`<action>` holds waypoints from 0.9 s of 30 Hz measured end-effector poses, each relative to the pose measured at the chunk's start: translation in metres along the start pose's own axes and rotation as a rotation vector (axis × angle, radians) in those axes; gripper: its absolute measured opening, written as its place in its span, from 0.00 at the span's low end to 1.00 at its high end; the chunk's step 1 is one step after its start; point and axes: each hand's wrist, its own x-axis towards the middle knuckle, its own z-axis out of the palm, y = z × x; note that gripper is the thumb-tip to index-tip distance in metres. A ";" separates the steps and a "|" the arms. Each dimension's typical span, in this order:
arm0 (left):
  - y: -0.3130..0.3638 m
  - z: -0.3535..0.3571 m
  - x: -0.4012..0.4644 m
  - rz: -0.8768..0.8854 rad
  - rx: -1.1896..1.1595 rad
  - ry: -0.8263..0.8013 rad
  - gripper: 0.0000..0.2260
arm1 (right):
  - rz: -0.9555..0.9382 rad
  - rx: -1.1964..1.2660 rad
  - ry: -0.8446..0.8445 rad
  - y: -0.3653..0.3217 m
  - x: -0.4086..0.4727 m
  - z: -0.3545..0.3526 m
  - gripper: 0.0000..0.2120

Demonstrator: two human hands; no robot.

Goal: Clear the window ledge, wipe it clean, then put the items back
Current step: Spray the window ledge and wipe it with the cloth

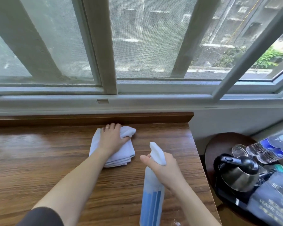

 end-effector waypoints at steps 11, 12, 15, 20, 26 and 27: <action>0.005 -0.002 -0.028 0.061 0.006 -0.043 0.30 | 0.026 -0.020 0.044 0.000 0.002 -0.006 0.17; 0.004 0.001 -0.036 0.090 -0.003 -0.024 0.30 | 0.022 -0.020 0.044 0.000 0.002 -0.006 0.18; 0.002 0.011 -0.066 0.154 -0.039 0.036 0.27 | 0.020 -0.019 0.046 0.000 0.002 -0.009 0.18; -0.001 0.017 -0.083 0.160 -0.088 0.117 0.27 | 0.015 -0.024 0.034 0.001 0.004 -0.009 0.17; 0.000 0.015 -0.063 0.163 -0.089 0.145 0.26 | 0.037 -0.016 0.052 0.004 0.008 -0.011 0.15; 0.000 0.014 -0.057 0.153 -0.090 0.144 0.27 | 0.039 -0.009 0.054 0.004 0.009 -0.011 0.14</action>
